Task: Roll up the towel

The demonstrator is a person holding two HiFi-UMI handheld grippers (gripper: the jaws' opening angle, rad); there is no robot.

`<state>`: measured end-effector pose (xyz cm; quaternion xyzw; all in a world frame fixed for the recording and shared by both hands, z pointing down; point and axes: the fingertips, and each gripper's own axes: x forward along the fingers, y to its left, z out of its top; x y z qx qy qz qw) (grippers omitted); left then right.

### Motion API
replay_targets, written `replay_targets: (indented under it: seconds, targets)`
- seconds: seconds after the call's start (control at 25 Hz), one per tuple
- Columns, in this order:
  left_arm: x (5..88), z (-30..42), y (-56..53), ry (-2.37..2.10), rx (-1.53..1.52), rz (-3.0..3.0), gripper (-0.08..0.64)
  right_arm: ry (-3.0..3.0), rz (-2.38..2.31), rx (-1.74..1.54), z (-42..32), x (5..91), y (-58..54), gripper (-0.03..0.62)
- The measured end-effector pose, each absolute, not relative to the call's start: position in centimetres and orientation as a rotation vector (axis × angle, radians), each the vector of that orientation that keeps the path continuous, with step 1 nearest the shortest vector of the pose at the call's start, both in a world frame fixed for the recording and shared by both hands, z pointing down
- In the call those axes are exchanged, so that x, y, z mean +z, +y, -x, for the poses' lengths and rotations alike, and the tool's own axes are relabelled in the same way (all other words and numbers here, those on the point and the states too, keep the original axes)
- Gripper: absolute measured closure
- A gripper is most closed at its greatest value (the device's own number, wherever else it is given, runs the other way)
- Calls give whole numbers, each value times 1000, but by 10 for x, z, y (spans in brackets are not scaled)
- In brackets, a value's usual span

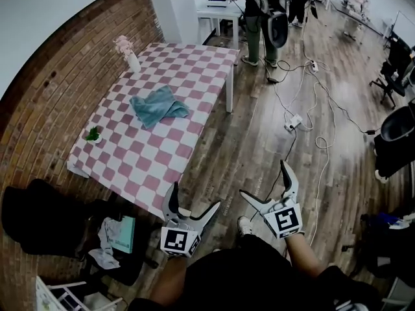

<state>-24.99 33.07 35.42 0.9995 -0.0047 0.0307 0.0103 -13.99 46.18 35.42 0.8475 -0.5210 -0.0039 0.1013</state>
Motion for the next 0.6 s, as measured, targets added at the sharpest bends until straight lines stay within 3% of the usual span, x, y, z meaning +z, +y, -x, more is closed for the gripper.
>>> replay_targets:
  seconds: [0.6]
  targets:
    - [367, 169, 310, -327, 208, -3098, 12, -1847, -2267, 2, 43, 367, 417, 0]
